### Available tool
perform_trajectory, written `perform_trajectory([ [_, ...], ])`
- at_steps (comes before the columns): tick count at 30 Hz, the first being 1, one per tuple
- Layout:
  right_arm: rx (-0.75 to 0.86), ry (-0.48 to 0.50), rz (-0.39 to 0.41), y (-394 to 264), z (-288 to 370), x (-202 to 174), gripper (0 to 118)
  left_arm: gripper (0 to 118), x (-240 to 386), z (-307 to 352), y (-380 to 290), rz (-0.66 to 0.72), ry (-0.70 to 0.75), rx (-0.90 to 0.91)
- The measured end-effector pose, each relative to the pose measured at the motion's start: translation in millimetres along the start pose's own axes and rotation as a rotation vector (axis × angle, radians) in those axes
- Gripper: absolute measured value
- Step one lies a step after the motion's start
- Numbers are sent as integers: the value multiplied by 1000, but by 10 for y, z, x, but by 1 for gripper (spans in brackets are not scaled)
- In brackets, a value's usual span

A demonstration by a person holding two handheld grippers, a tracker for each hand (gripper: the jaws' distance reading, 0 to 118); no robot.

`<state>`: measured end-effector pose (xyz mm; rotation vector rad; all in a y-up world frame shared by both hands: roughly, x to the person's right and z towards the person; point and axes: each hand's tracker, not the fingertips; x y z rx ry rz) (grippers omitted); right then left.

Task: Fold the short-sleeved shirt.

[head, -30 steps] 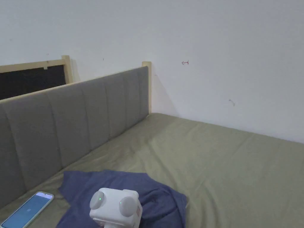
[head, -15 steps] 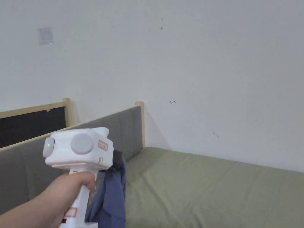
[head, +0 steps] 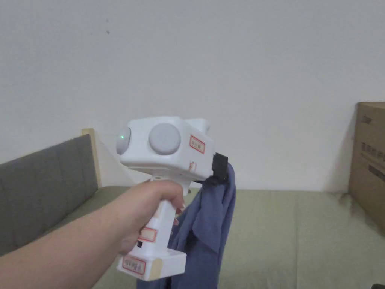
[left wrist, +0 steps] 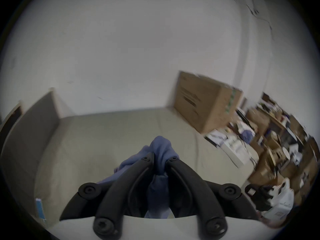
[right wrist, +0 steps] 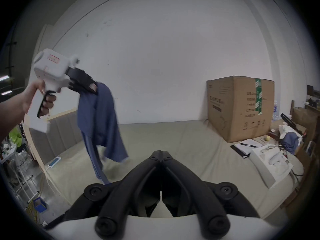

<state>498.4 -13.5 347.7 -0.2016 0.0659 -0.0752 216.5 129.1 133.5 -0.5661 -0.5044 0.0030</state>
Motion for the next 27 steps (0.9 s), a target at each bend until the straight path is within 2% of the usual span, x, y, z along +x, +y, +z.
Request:
perform_trajectory([
  [5,-46,-91,26,-175,8,317,0,8,511,-1311,-761,13,-150,-221],
  [7,-84,-126,23,-278,-92,400,0,8,616,-1782,-1155,26,-137,-309],
  [10,-167,-156,-30,-403,-274,484,0,8,704,-2344,-1755,-25,-77,-444],
  [12,-192,-152,-53,-446,-371,511,0,8,678,-2602,-2096,-15,-59,-533],
  [16,-202,-150,-26,-489,-508,453,0,9,584,-2705,-2456,47,-100,-571],
  [17,-201,-149,-25,-491,-531,435,0,18,550,-2672,-2464,54,-107,-572],
  [18,-201,-145,-26,-490,-536,412,0,36,498,-2616,-2430,80,-132,-552],
  [19,-202,-136,-32,-484,-547,392,0,76,442,-2539,-2381,107,-160,-530],
  [20,-201,-129,-39,-476,-553,372,0,106,383,-2452,-2309,125,-184,-520],
  [21,-198,-125,-43,-467,-551,353,0,118,331,-2334,-2232,141,-206,-498],
  [23,-182,-121,-53,-447,-505,313,0,114,164,-1980,-1945,187,-214,-376],
  [27,-158,-118,-40,-359,-420,227,0,114,-122,-1165,-1447,181,-61,-116],
])
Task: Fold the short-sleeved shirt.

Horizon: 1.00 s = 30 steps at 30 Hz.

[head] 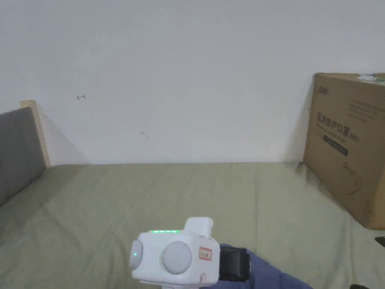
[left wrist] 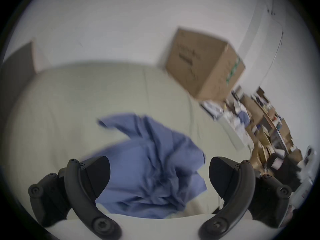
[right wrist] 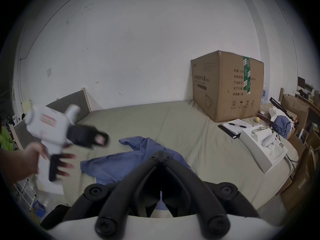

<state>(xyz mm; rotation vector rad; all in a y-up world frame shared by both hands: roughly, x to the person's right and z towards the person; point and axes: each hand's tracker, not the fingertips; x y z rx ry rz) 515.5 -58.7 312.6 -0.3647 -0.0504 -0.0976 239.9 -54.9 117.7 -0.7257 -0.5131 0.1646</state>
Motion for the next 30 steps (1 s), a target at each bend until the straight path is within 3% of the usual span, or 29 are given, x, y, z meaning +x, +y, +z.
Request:
perform_trajectory([
  [3,69,14,6,83,159,-46,0,111,-135,780,38,-39,91,239],
  [4,93,18,13,101,211,-66,0,95,-175,1039,-25,-37,117,340],
  [5,115,18,26,110,252,-91,0,64,-204,1263,-87,-50,143,412],
  [6,130,14,37,111,284,-117,0,20,-229,1433,-178,-74,192,449],
  [7,146,7,46,103,316,-141,0,0,-235,1575,-279,-91,281,480],
  [9,176,-12,49,78,376,-185,0,0,-264,1761,-533,-98,418,491],
  [12,231,-9,16,-4,457,-203,0,0,-323,1936,-978,-57,381,488],
  [17,321,-76,-12,-157,629,-250,0,0,-257,2071,-1580,-45,481,536],
  [20,347,-56,-29,-131,676,-237,0,0,-217,2103,-1666,-77,542,570],
  [24,334,-52,-35,-29,643,-246,0,0,-282,2119,-1409,-73,517,569],
  [30,283,-19,-53,44,566,-235,0,0,-919,1377,-431,54,366,123],
])
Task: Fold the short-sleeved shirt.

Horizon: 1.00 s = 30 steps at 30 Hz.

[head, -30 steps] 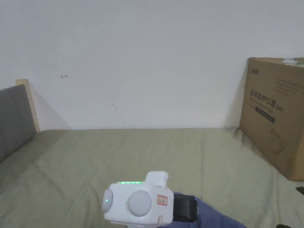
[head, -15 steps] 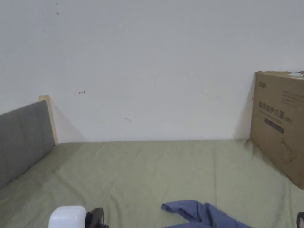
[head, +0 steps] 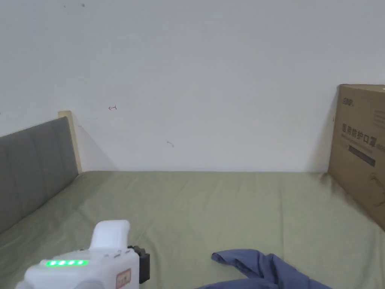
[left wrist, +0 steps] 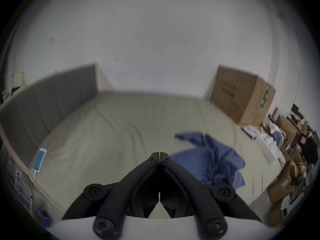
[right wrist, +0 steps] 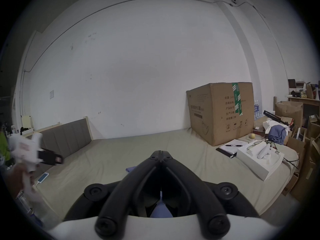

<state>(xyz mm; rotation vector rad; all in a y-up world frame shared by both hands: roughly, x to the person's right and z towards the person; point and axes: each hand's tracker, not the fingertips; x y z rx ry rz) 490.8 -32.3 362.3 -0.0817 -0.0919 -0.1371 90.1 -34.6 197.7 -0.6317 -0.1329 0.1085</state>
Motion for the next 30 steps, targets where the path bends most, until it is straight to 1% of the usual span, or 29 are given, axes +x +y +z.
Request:
perform_trajectory([
  [1,-18,14,1,-26,-40,8,0,0,-62,-293,75,6,-18,-109],
  [2,-30,21,7,-58,-72,12,0,0,-125,-547,86,44,-39,-175],
  [3,-45,26,18,-97,-110,15,0,0,-170,-829,82,46,-46,-254],
  [4,-59,25,30,-141,-153,16,0,2,-211,-1068,25,59,-34,-285],
  [5,-74,25,41,-200,-211,24,0,12,-257,-1290,-36,74,-6,-314],
  [6,-86,25,48,-242,-254,30,0,31,-295,-1466,-83,71,23,-350],
  [7,-101,24,55,-290,-305,37,0,65,-353,-1647,-149,90,12,-373],
  [8,-115,25,60,-332,-358,45,0,91,-383,-1782,-226,94,-2,-403],
  [9,-132,28,63,-373,-415,49,0,112,-412,-1914,-285,103,-7,-444],
  [10,-150,32,65,-415,-481,55,0,118,-442,-2050,-344,116,-1,-483],
  [11,-168,35,68,-451,-544,60,0,117,-463,-2156,-396,136,-18,-492],
  [12,-184,34,70,-482,-599,62,0,117,-495,-2215,-441,142,-34,-465],
  [14,-204,40,67,-547,-700,67,0,117,-530,-2402,-513,187,-16,-493],
  [17,-237,40,62,-657,-825,53,0,117,-520,-2587,-605,186,4,-549],
  [18,-247,37,61,-687,-852,46,0,117,-511,-2616,-637,159,13,-552],
  [21,-279,31,45,-761,-910,20,0,114,-381,-2575,-704,5,46,-547],
  [22,-287,33,39,-777,-917,13,0,106,-314,-2492,-702,-33,77,-514],
  [23,-291,35,37,-789,-916,7,0,93,-250,-2385,-688,-58,93,-468],
  [24,-293,35,37,-795,-904,1,0,69,-175,-2244,-665,-83,86,-420],
  [25,-293,36,38,-802,-881,-1,0,15,-106,-2124,-678,-96,46,-378],
  [26,-293,38,39,-802,-869,-2,0,0,-39,-2034,-706,-90,-8,-348],
  [27,-294,40,41,-784,-876,-1,0,0,6,-1922,-701,-82,-38,-324],
  [29,-301,78,54,-674,-941,29,0,0,65,-1791,-718,-87,-11,-313],
  [30,-288,102,80,-593,-991,42,0,0,60,-1741,-712,-68,-25,-302],
])
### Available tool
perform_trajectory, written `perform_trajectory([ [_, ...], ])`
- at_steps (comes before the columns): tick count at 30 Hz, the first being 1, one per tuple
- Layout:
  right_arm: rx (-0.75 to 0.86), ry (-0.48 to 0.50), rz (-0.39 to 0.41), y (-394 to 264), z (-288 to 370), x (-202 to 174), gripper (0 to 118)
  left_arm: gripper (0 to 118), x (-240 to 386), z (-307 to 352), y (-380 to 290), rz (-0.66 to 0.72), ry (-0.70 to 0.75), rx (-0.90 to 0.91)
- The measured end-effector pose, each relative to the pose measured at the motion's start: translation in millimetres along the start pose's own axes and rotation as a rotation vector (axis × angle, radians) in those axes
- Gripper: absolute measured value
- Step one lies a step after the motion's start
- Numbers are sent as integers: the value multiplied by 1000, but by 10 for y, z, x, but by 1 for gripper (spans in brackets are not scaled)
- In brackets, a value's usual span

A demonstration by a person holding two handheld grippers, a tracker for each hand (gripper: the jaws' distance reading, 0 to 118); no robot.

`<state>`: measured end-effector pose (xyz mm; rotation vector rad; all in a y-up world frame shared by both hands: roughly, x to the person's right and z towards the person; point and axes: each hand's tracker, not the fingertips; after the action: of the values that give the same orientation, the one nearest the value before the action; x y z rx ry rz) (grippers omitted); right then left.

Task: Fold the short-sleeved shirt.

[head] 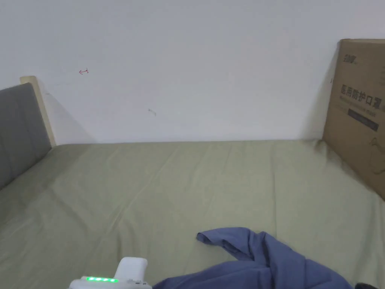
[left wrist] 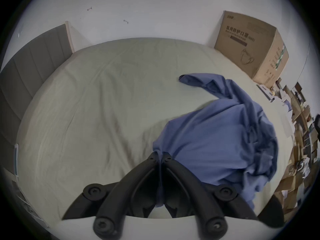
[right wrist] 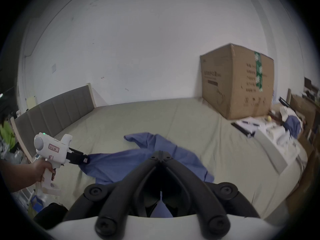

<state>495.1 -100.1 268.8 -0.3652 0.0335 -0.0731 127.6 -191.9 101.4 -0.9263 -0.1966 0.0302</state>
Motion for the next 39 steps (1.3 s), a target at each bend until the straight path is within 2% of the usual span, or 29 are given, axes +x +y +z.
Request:
perform_trajectory([
  [1,22,7,25,140,-41,39,0,0,-13,63,-4,28,-42,11],
  [3,16,29,21,451,-202,154,0,0,-51,162,-37,56,-46,63],
  [4,-57,89,20,640,-372,208,0,0,-75,210,-61,61,-46,77],
  [6,-231,206,-34,937,-839,280,0,0,-157,212,-116,74,-58,90],
  [7,-321,227,-43,1049,-1127,274,0,0,-198,207,-143,77,-53,93],
  [10,-520,208,-84,1144,-1961,215,0,0,-294,149,-193,94,-51,82],
  [11,-590,199,-80,1111,-2280,154,8,0,-324,139,-211,108,-64,71],
  [12,-665,191,-70,1078,-2546,115,41,0,-349,142,-230,116,-71,72],
  [13,-723,162,-74,1018,-2787,76,104,0,-374,145,-251,122,-76,77],
  [14,-757,165,-64,939,-2998,35,118,0,-409,110,-265,128,-85,82],
  [15,-787,146,-49,845,-3174,-13,116,0,-438,87,-278,128,-92,90],
  [16,-742,139,-58,675,-3265,-43,113,0,-462,53,-290,121,-93,90],
  [18,-763,50,-63,408,-3562,-112,108,0,-469,-8,-318,103,-81,78],
  [19,-782,32,-60,489,-3698,-118,109,0,-480,-30,-330,101,-83,71],
  [22,-859,-37,-34,200,-4058,-162,109,0,-480,-44,-371,93,-99,67],
  [24,-876,-52,-18,251,-4126,-106,102,0,-460,-55,-394,74,-103,74],
  [25,-878,-59,-11,186,-4158,-103,74,0,-445,-67,-403,59,-100,71],
  [26,-864,-55,-13,142,-4148,-86,33,0,-434,-69,-414,43,-95,71],
  [27,-844,-58,-24,294,-4082,-30,4,0,-425,-76,-423,34,-92,70],
  [28,-814,-62,-42,290,-4043,2,4,0,-419,-85,-432,28,-91,67],
  [30,-781,-1,-92,316,-3935,82,4,0,-441,-109,-444,23,-91,66],
  [33,-646,65,-121,651,-3520,249,4,0,-449,-85,-434,37,-98,60],
  [34,-616,88,-138,730,-3356,328,4,0,-469,-47,-418,49,-98,62],
  [38,-459,183,-293,1097,-2447,683,4,0,-494,341,-252,91,-99,120],
  [39,-454,193,-295,1221,-2214,707,4,0,-502,472,-199,96,-102,148],
])
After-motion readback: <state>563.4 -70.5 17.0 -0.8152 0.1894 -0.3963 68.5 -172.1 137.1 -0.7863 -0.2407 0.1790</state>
